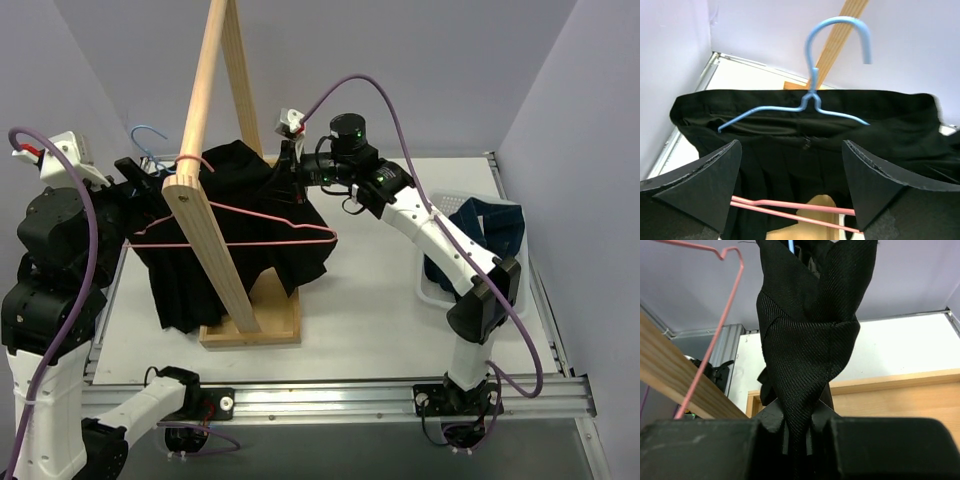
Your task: Remove the skirt from the hanger
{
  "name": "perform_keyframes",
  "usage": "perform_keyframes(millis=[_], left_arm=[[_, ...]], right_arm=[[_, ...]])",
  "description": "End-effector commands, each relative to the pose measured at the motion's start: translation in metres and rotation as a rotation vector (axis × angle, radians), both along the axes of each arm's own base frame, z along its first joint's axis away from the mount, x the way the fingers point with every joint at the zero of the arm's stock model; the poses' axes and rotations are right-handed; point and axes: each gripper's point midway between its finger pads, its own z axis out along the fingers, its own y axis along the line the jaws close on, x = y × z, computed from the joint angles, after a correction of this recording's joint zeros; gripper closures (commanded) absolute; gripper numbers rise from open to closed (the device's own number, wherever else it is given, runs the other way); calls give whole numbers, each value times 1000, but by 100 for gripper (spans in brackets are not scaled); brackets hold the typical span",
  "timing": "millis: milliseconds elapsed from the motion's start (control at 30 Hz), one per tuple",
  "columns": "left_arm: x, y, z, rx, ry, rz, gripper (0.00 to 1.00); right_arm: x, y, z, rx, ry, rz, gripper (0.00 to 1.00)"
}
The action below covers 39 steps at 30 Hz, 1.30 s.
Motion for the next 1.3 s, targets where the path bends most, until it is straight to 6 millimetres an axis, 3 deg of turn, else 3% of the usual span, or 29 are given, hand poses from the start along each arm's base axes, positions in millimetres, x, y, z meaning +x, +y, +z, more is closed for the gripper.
perform_keyframes(millis=[0, 100, 500, 733, 1133, 1267], left_arm=[[-5, 12, 21, 32, -60, 46, 11], [-1, 10, 18, 39, -59, 41, 18], [-10, -5, 22, -36, -106, -42, 30], [-2, -12, 10, -59, -79, -62, 30], [17, -27, 9, -108, -89, -102, 31], [23, -33, 8, -118, -94, -123, 60]], right_arm=[[-31, -17, 70, 144, -147, 79, 100], [-37, -22, 67, 131, -142, 106, 100], [-49, -29, 56, 96, -112, 156, 100], [-64, -27, 55, 102, -106, 213, 100], [-80, -33, 50, 75, -83, 281, 100], [-80, -33, 50, 71, -83, 283, 100]])
